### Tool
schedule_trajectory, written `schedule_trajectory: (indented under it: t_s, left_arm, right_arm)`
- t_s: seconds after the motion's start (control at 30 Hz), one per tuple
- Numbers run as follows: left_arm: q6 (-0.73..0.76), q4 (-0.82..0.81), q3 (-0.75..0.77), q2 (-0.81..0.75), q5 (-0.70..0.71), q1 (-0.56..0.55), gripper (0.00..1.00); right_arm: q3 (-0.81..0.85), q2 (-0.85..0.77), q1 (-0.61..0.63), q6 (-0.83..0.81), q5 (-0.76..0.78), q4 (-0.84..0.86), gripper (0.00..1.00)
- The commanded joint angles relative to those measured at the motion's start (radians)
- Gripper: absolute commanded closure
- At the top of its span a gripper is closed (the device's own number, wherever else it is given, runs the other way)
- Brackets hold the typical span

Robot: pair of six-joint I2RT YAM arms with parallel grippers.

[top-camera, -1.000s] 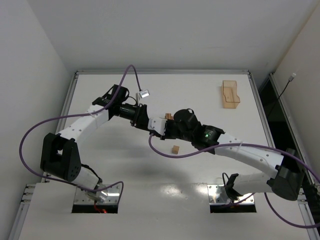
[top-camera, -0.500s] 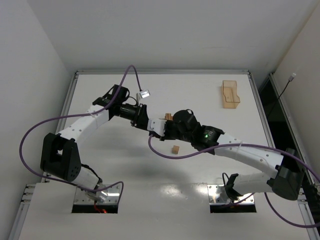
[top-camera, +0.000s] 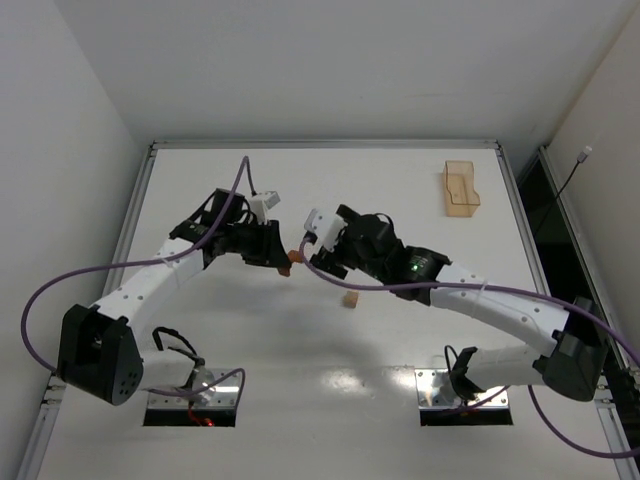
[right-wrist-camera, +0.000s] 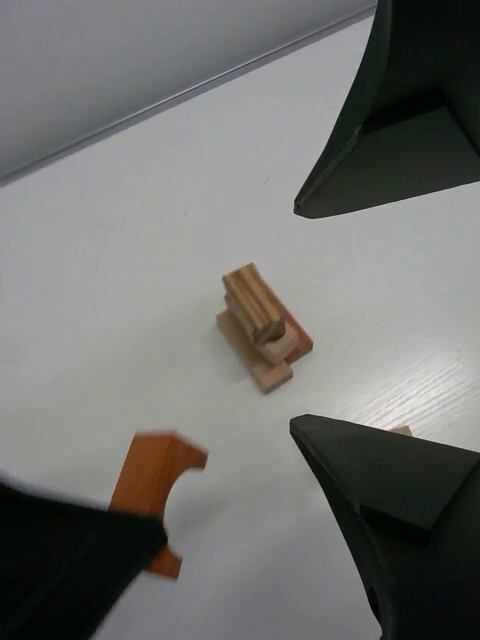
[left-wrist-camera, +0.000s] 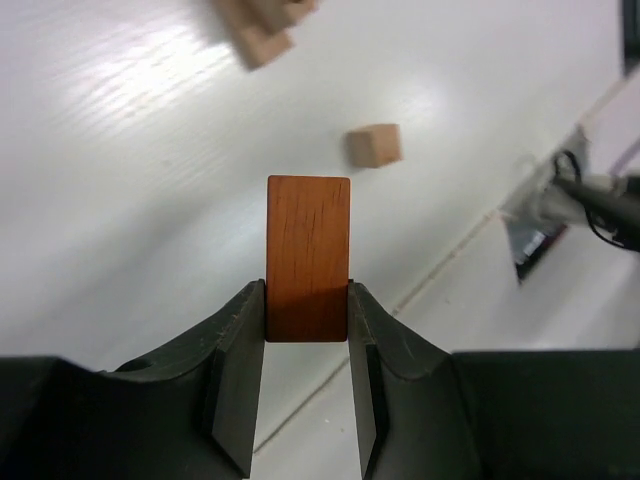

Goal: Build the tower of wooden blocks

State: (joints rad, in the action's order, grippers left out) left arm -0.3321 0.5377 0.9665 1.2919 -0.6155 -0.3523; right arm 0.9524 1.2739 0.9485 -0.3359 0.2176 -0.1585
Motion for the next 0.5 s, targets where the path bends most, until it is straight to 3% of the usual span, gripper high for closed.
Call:
schedule_trajectory:
  t_s: [0.0,0.2,0.33,0.47]
  left_arm:
    - [-0.088,-0.048,-0.021,-0.066,0.265,0.003,1.0]
    - [-0.231,-0.025,-0.019,-0.092,0.615,-0.059,1.0]
    - [-0.307,-0.025,0.02,-0.019,0.75,-0.163,1.0]
    - [-0.34,-0.036,0.106,0.085,0.913,-0.249,1.0]
  right_arm:
    - [0.097,-0.034,-0.065,0.183,0.176,-0.007,0.23]
    - [0.267,-0.008,-0.212,0.456,0.401,-0.202,0.33]
    - [0.351,-0.011,-0.319,0.566,0.405,-0.355,0.39]
    - [0.362,-0.045,-0.407,0.618,0.356,-0.4,0.42]
